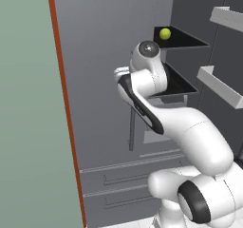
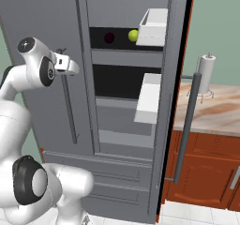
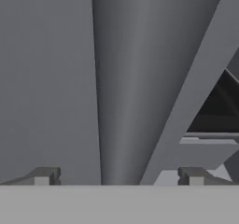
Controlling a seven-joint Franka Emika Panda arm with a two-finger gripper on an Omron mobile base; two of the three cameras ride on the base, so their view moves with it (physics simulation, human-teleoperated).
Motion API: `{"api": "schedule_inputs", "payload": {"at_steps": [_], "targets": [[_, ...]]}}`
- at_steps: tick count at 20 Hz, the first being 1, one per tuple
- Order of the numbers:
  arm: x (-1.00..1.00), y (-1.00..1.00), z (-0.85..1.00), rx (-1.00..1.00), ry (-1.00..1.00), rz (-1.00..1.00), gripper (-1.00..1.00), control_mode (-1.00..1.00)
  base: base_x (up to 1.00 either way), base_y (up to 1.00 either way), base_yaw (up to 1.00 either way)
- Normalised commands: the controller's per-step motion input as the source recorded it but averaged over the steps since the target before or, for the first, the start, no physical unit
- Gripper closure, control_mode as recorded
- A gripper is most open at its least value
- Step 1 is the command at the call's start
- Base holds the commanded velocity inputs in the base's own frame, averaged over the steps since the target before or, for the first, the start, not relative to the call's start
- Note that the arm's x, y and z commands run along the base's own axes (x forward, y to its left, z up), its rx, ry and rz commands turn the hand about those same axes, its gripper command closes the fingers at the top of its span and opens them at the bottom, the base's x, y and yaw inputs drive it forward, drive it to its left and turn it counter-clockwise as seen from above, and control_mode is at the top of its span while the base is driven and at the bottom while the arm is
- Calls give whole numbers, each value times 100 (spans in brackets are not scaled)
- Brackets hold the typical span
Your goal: Open the fridge, remove the pear, eggplant, and steak, and place them on any counter.
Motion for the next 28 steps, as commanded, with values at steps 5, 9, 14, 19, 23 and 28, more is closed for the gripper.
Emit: {"api": "schedule_inputs", "payload": {"at_steps": [5,9,14,19,23,28], "targets": [[34,0,-17,1,0,0,100,-100,0,0,0],[0,0,0,0,0,0,100,-100,0,0,0],[35,29,-21,1,-5,-2,100,-100,0,0,0],[42,11,-23,1,-2,-2,100,-100,0,0,0],[-58,27,4,-1,3,0,100,-100,0,0,0],[-100,64,23,-6,-3,-12,100,-100,0,0,0]]}}
